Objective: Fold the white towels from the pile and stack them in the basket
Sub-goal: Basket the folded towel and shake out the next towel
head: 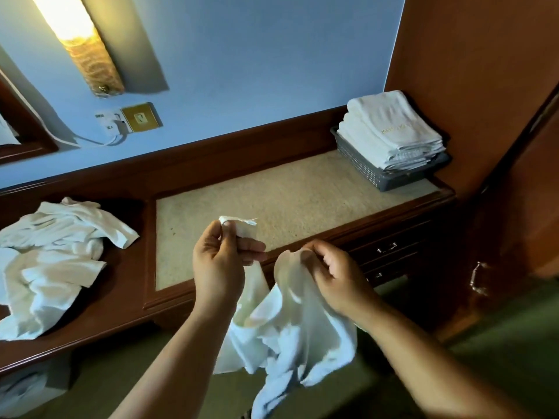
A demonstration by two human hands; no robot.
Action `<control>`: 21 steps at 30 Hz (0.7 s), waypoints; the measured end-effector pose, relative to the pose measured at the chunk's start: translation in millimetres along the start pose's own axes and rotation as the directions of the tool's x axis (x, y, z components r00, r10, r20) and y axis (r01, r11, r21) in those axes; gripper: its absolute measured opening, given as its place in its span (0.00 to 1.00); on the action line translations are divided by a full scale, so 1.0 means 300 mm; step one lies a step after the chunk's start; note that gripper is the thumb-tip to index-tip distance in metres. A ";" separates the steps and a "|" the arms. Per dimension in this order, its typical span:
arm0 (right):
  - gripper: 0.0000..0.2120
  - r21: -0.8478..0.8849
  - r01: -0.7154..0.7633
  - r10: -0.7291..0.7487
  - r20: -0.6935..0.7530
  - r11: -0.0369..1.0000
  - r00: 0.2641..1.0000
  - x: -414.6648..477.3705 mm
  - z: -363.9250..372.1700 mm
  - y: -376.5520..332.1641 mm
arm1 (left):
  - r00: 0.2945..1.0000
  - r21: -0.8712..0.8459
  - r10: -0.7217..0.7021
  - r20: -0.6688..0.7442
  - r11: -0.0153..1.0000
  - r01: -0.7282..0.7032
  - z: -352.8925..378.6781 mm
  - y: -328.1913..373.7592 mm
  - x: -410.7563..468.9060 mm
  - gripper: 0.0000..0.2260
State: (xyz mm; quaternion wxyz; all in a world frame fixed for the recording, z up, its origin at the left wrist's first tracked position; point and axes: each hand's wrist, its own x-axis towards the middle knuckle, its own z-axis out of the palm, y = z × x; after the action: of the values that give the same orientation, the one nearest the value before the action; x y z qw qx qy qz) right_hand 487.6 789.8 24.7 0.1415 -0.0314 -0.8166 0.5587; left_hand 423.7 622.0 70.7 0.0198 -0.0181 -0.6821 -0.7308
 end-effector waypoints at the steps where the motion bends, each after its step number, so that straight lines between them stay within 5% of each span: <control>1: 0.11 -0.032 0.054 -0.052 0.047 0.998 0.998 0.004 0.015 -0.046 | 1.000 0.016 0.001 0.008 1.000 -0.001 0.014 -0.017 -0.017 0.15; 6: 0.13 0.072 0.061 -0.054 -0.088 0.996 0.995 0.050 0.108 -0.163 | 0.998 0.173 0.063 -0.013 0.983 -0.060 0.041 -0.102 -0.067 0.15; 9: 0.10 0.102 0.045 -0.043 -0.028 0.994 0.999 0.066 0.132 -0.167 | 0.994 0.147 0.067 -0.087 0.988 -0.054 0.004 -0.094 0.016 0.15; 12: 0.17 0.183 -0.120 0.096 0.133 0.976 0.986 0.088 0.125 -0.102 | 0.994 0.066 0.047 -0.101 0.997 -0.040 -0.048 -0.044 0.119 0.15; 17: 0.12 -0.130 -0.291 0.319 0.384 0.948 0.867 0.092 0.190 0.078 | 0.987 -0.025 0.070 -0.147 0.997 -0.074 -0.145 0.057 0.271 0.15; 21: 0.08 -0.179 -0.388 0.425 0.281 0.904 0.860 0.142 0.268 0.197 | 0.989 -0.006 0.107 -0.098 0.994 -0.108 -0.252 0.091 0.383 0.16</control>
State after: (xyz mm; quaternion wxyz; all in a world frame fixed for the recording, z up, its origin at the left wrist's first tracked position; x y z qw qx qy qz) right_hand 419.2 748.1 -48.4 -0.1131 -0.1223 -0.8343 0.5255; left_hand 310.4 544.2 98.9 0.0923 -0.0194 -0.6742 -0.7325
